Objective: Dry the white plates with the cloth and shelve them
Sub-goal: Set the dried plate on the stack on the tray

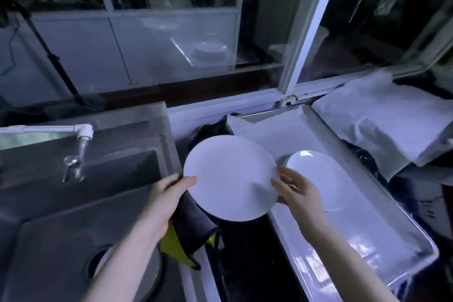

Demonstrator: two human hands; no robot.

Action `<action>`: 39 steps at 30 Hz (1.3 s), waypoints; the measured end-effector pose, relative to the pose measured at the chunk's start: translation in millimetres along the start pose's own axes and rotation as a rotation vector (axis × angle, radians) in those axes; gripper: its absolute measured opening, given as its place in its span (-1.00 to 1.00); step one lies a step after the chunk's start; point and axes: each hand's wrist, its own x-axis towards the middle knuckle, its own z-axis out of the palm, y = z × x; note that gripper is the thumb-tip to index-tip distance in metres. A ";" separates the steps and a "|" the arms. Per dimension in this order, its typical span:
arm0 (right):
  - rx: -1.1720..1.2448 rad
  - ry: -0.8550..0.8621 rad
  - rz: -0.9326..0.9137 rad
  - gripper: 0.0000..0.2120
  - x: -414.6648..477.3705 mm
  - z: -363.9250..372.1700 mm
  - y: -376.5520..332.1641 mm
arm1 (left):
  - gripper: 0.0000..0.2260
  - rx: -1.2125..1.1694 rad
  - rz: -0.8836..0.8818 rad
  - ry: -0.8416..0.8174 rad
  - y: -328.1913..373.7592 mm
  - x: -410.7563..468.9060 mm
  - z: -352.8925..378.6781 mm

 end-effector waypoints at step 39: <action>-0.175 0.478 0.276 -0.70 147.0 -191.8 137.4 | -0.43 0.939 -0.037 -0.488 -81.4 111.0 267.7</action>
